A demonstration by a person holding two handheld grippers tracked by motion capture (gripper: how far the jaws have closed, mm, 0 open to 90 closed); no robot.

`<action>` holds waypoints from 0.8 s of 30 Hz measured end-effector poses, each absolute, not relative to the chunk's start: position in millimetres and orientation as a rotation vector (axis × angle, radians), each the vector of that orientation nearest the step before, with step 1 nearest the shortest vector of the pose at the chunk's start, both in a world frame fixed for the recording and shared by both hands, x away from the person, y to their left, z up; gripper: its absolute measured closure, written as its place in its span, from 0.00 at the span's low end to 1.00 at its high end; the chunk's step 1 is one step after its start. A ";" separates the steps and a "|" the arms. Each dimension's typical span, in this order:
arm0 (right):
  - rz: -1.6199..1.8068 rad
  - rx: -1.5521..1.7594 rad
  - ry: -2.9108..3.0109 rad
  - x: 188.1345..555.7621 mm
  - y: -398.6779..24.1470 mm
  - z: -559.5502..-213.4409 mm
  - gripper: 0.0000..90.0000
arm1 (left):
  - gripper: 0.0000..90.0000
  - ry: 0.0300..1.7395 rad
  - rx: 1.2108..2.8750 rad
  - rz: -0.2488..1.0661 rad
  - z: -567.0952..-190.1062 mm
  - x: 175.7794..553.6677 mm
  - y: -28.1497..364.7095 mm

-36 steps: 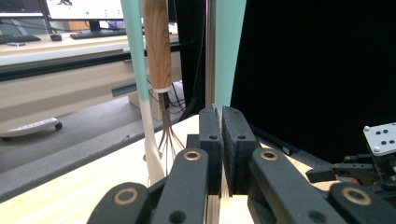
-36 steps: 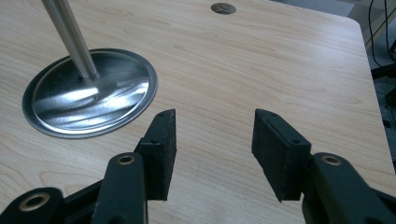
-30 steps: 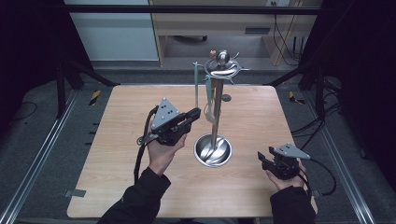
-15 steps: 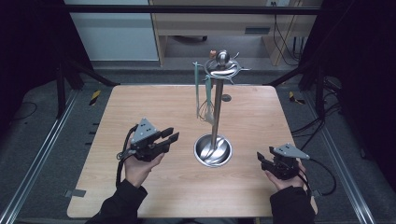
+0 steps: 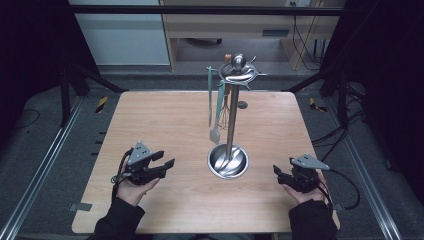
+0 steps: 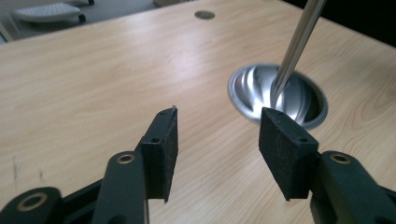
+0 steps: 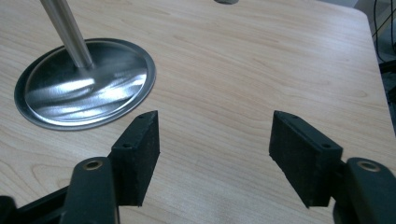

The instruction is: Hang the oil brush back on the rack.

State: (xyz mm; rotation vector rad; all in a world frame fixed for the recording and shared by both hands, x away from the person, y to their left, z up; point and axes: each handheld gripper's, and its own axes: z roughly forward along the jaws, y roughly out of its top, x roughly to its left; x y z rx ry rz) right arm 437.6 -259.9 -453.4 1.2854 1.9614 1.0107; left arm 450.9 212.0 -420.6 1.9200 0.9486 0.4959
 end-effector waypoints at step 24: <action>0.986 1.383 2.005 444.6 -283.6 -474.1 0.27 | 0.35 1.191 1.973 0.551 -472.9 443.9 306.7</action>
